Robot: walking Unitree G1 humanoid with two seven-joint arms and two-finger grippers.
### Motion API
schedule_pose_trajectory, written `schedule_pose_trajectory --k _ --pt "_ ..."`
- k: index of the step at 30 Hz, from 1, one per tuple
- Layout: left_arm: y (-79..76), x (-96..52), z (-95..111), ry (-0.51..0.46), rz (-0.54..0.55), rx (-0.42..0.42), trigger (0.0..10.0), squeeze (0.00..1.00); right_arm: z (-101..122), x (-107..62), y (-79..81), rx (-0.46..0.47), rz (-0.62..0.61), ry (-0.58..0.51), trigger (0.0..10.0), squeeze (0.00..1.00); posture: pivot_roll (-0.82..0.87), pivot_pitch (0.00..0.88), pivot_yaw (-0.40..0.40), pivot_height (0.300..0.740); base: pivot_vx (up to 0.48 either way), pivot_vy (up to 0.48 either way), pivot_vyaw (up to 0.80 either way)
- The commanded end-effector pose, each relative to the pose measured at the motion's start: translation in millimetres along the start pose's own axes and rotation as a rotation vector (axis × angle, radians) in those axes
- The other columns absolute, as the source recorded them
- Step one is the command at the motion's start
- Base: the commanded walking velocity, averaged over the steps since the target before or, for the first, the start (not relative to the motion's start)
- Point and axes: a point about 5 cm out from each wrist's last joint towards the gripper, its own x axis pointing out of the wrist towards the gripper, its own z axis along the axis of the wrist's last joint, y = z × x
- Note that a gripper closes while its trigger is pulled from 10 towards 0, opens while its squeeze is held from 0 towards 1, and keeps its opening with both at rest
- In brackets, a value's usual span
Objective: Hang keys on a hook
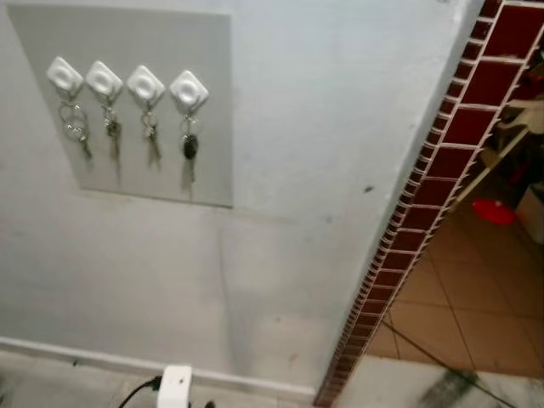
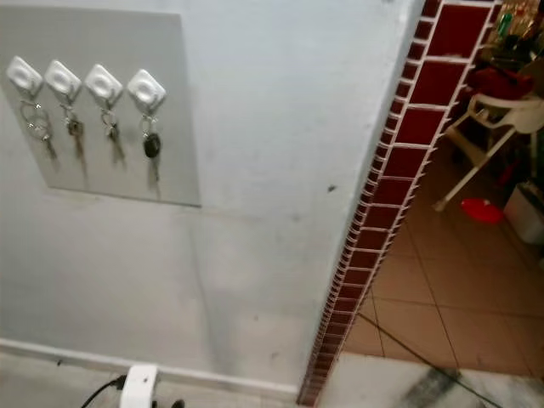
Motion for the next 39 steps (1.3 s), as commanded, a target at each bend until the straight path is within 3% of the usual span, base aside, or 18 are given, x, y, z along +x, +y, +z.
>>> schedule_pose_trajectory --k 1,19,24,30,39 --pt "-10.0 2.3 7.1 -0.022 -0.026 -0.003 10.0 0.0 -2.2 -0.3 0.4 0.009 0.006 0.012 10.0 0.0 -0.03 0.0 0.023 0.74 0.0 -0.48 0.0" --pt "-10.8 2.6 7.7 -0.023 -0.022 0.0 10.0 0.0 -2.3 -0.1 1.5 0.011 0.007 0.018 10.0 0.0 -0.03 0.0 0.021 0.74 0.0 -0.48 0.0" --pt "-10.6 2.4 6.3 -0.019 -0.013 -0.038 10.0 0.0 -3.9 -0.1 0.9 0.028 0.002 0.034 10.0 0.0 -0.03 0.0 0.021 0.74 0.0 0.0 0.0" --pt "-9.9 2.1 3.1 0.003 -0.009 -0.006 10.0 0.0 -6.0 -0.3 -1.2 0.032 -0.018 0.054 10.0 0.0 -0.03 0.0 0.019 0.74 0.0 0.0 0.0" --pt "-9.5 1.6 0.6 0.008 -0.011 -0.022 10.0 0.0 -6.6 -0.4 -2.5 0.011 -0.019 0.063 10.0 0.0 -0.03 0.0 0.018 0.74 0.0 0.0 0.0"
